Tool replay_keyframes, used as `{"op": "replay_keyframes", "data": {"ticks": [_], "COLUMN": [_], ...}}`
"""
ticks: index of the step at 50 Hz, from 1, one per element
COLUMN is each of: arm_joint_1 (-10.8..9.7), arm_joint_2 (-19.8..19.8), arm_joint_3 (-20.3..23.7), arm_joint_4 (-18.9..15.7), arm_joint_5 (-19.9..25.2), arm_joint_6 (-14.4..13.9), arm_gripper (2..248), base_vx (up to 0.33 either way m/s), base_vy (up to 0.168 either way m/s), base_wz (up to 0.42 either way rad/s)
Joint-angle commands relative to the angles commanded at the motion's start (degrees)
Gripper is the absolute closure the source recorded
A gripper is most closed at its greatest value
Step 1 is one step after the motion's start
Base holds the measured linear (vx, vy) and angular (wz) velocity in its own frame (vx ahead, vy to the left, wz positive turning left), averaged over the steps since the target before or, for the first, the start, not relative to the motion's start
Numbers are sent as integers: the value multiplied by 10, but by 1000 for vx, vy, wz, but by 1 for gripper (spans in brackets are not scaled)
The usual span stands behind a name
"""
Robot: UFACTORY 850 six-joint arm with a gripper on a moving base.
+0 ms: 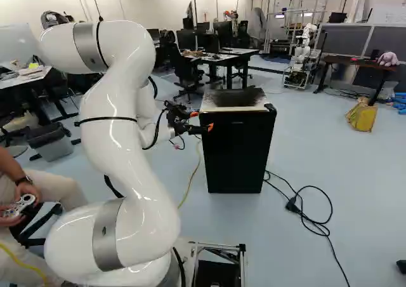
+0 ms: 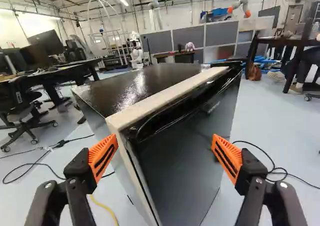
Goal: Grab a drink from the fridge
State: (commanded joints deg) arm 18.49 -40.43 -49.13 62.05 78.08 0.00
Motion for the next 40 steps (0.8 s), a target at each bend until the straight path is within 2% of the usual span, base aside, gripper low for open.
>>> {"op": "replay_keyframes", "data": {"ticks": [40], "arm_joint_1": [-18], "arm_joint_2": [-2], "arm_joint_3": [-3], "arm_joint_4": [6], "arm_joint_5": [0], "arm_joint_6": [0], "arm_gripper": [3], "base_vx": [0], "base_vy": [0], "base_wz": [0]}}
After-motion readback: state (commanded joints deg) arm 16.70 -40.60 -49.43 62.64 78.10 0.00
